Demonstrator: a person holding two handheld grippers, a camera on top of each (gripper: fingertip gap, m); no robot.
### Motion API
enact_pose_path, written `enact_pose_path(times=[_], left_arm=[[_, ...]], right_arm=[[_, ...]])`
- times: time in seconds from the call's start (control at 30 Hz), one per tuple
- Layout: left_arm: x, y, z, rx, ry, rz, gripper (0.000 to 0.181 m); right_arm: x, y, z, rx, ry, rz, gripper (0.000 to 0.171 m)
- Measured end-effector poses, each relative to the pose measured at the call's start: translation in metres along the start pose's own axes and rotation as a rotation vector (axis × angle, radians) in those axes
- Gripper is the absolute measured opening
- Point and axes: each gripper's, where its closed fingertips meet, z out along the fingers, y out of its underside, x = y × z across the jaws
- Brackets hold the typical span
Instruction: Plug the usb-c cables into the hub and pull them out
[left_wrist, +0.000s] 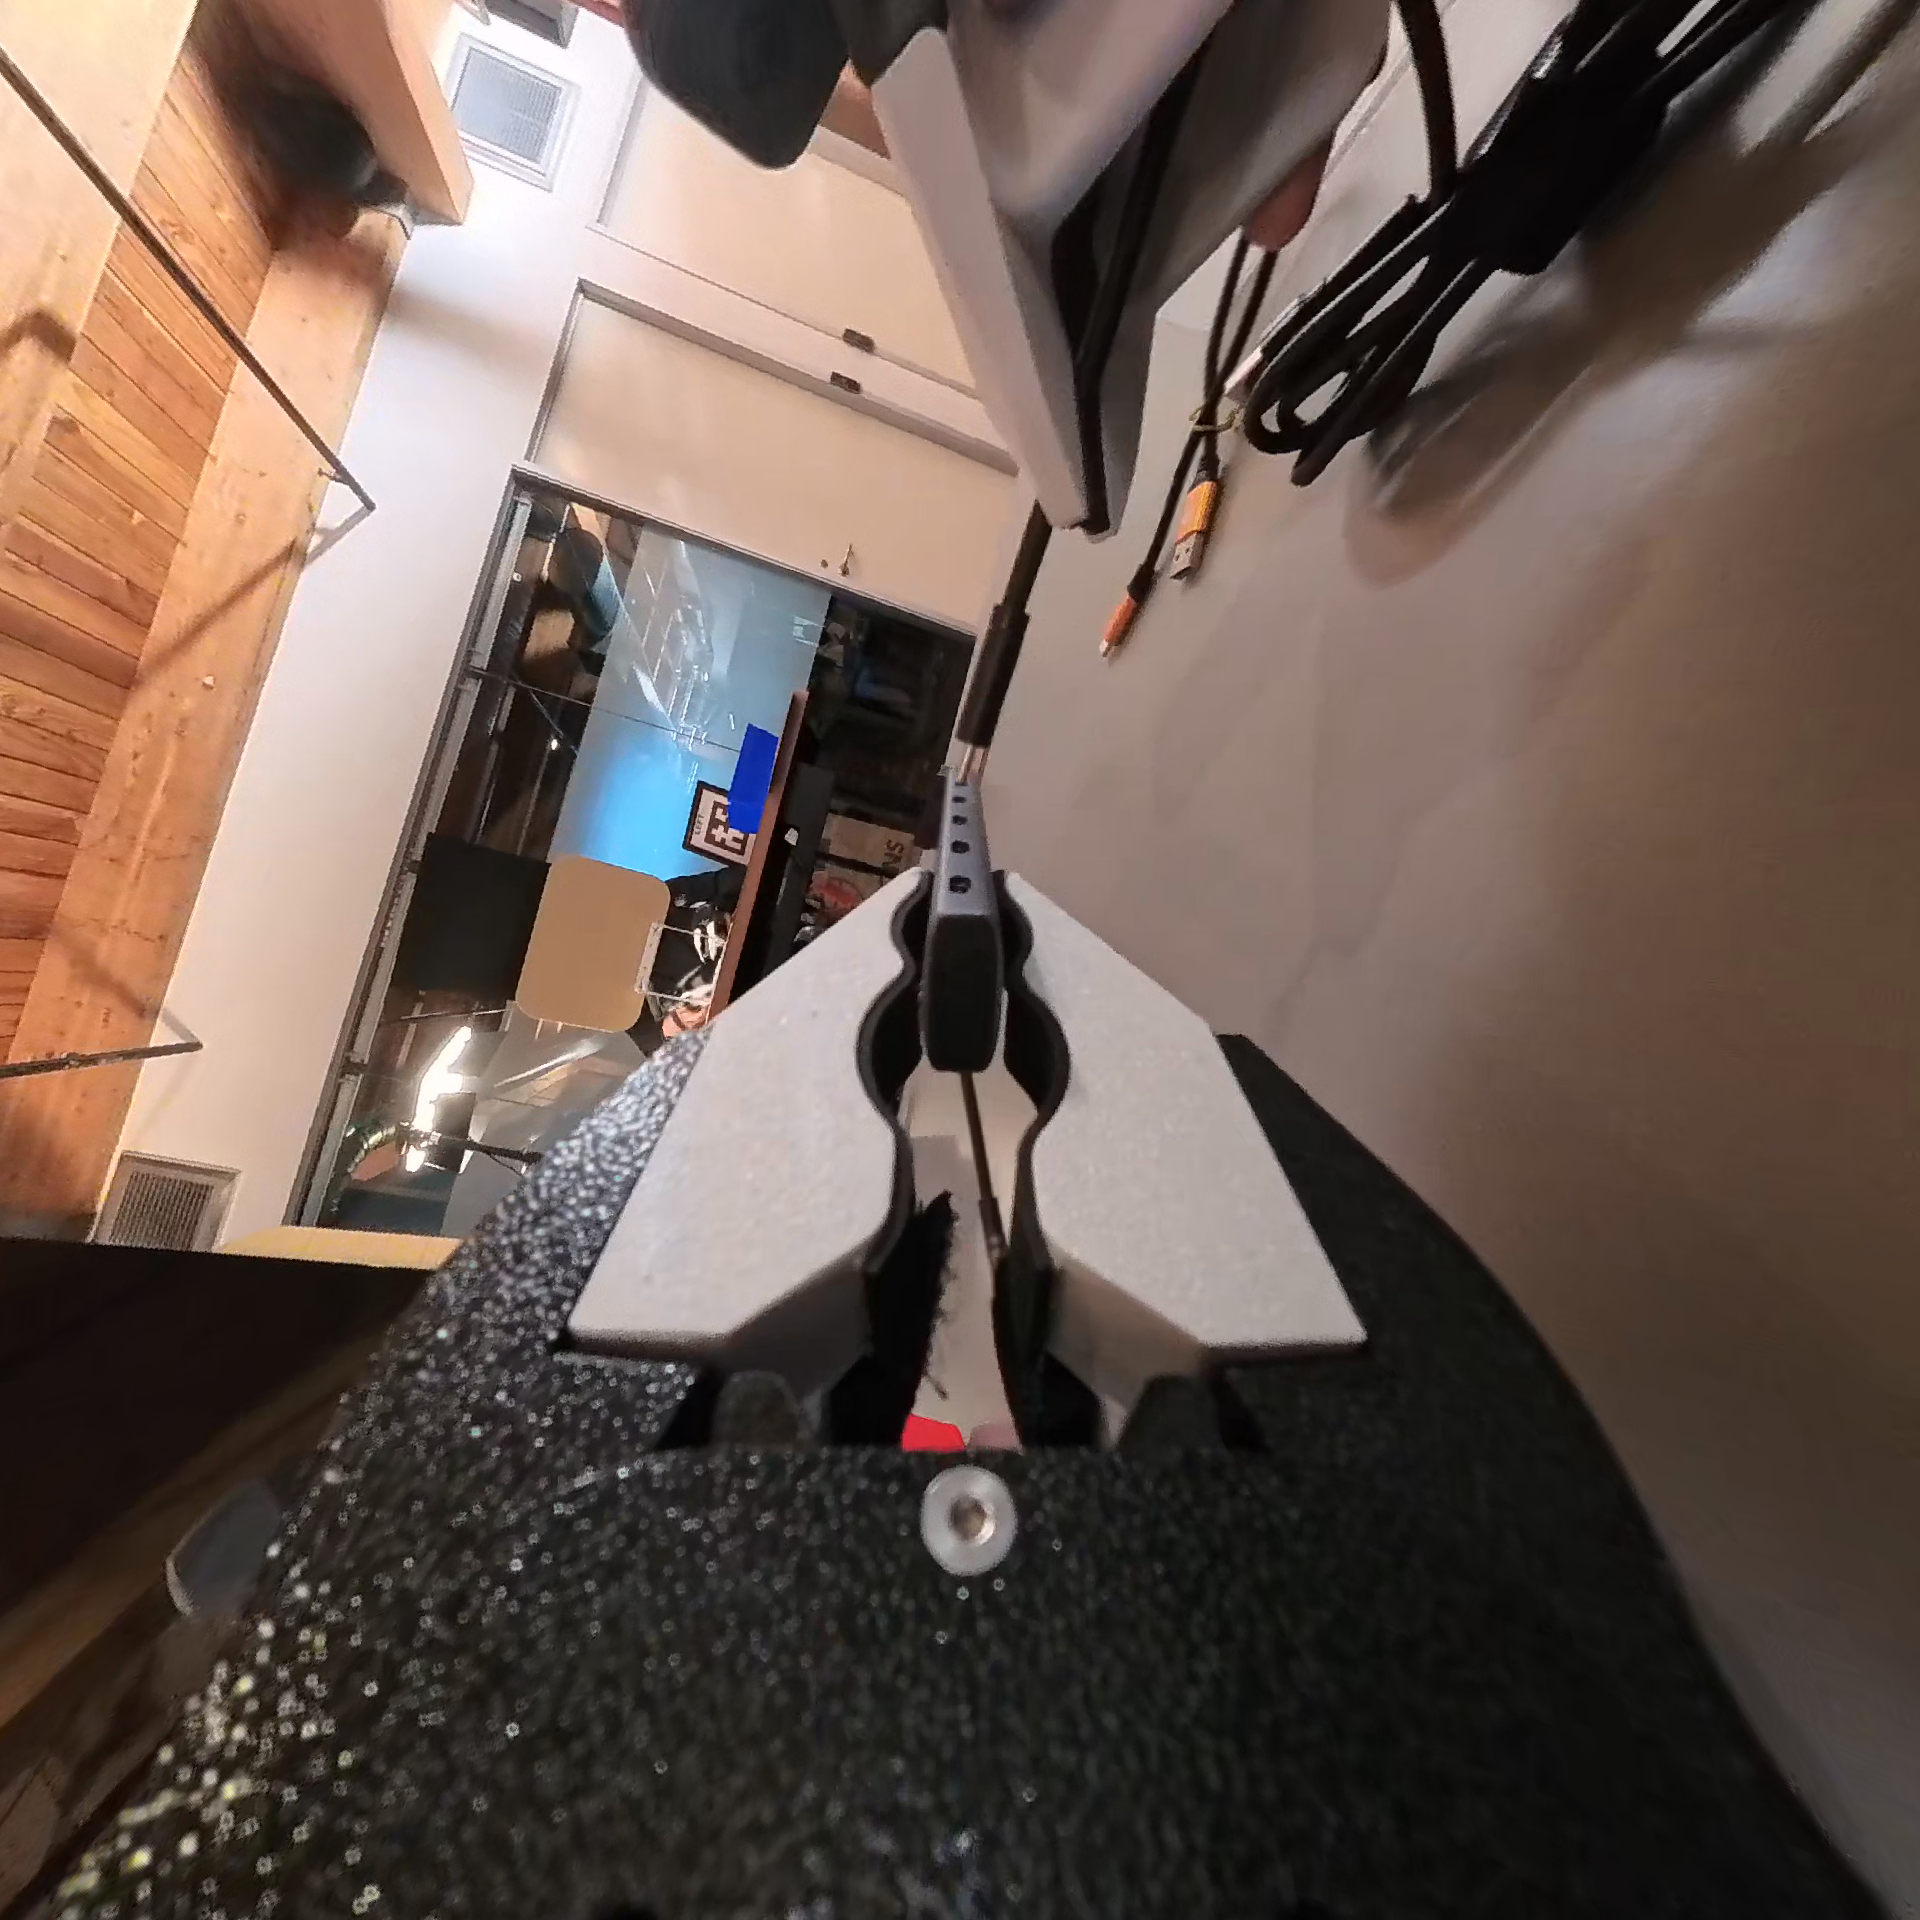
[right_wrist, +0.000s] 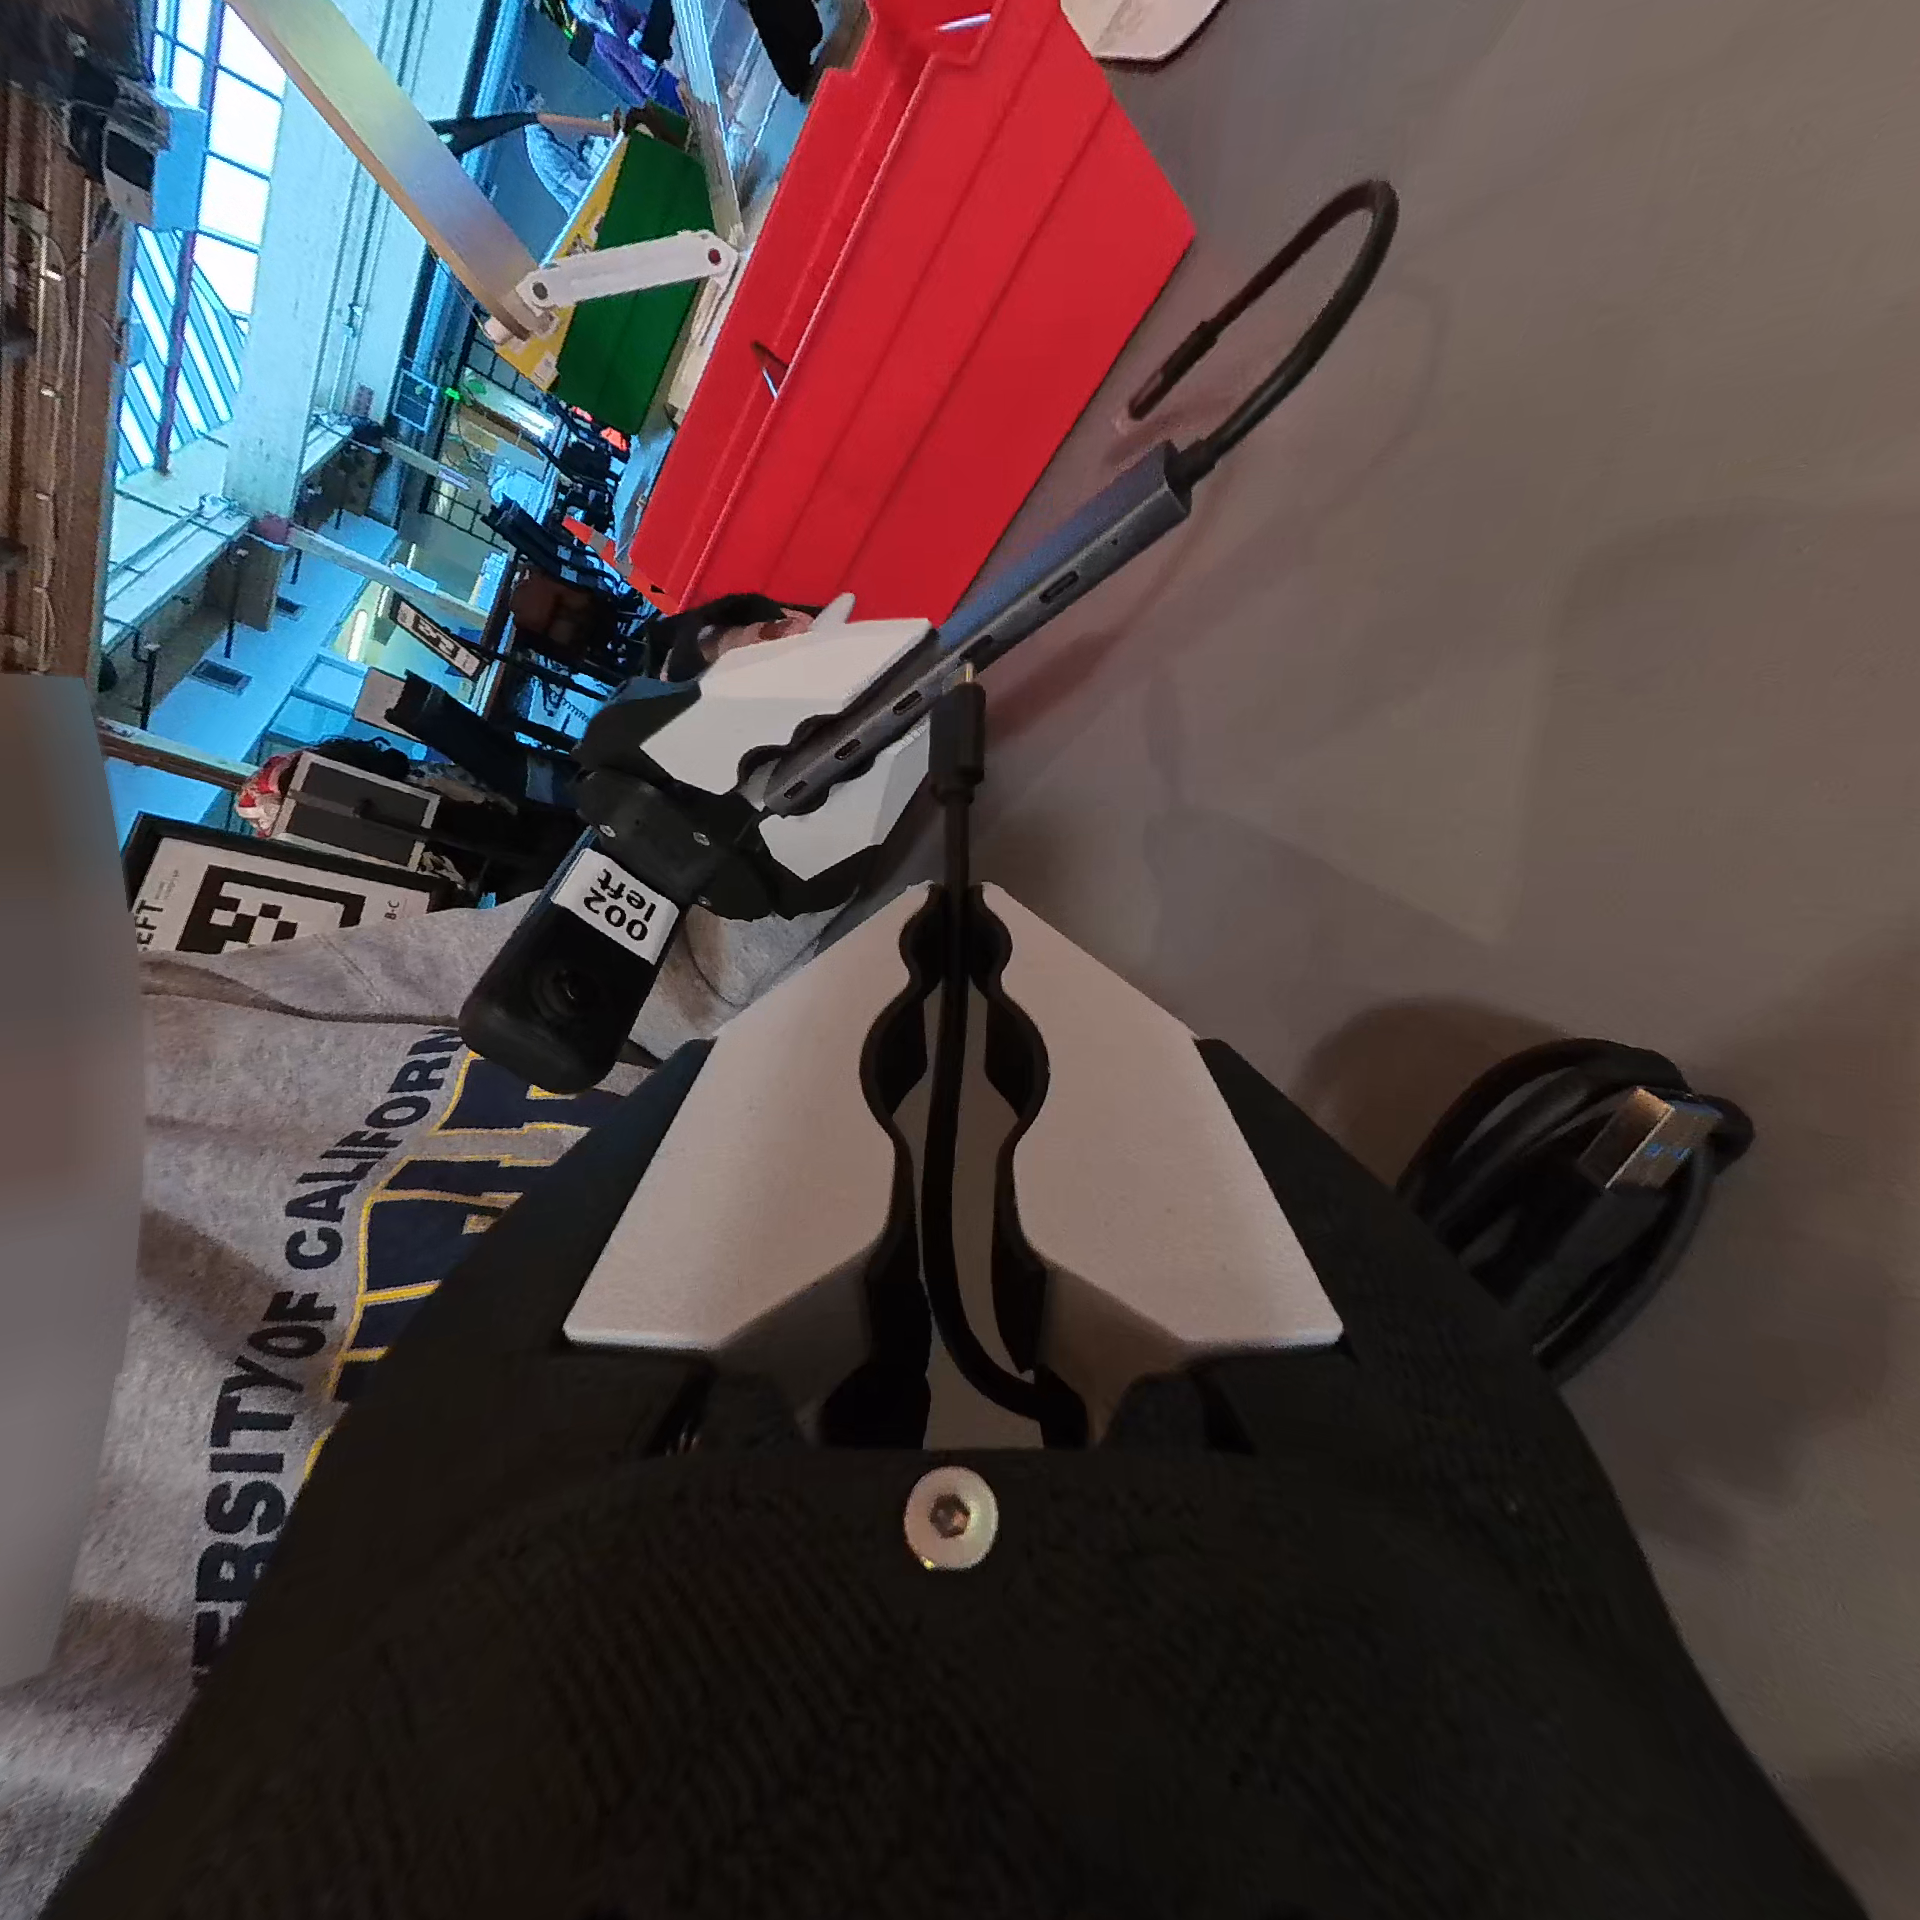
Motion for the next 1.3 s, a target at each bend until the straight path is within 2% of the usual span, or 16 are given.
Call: enact_pose_path(times=[0.5, 0.9, 1.07, 1.17, 1.3], left_arm=[[0.004, 0.002, 0.003, -0.01, 0.022, 0.006, 0.008], [0.01, 0.002, 0.007, -0.041, 0.034, 0.089, 0.008], [0.021, 0.002, 0.01, -0.056, 0.098, 0.067, 0.008], [0.028, 0.009, 0.013, -0.087, 0.159, -0.021, 0.008], [0.032, 0.013, 0.015, -0.112, 0.192, -0.058, 0.008]], right_arm=[[-0.004, 0.01, 0.007, -0.062, -0.011, 0.011, 0.002], [-0.005, 0.009, 0.009, -0.05, -0.019, 0.024, 0.002], [0.001, 0.0, 0.016, 0.048, 0.077, -0.153, 0.009], [0.009, 0.002, 0.022, 0.039, 0.185, -0.318, 0.008], [0.013, 0.003, 0.026, -0.003, 0.301, -0.523, 0.015]])
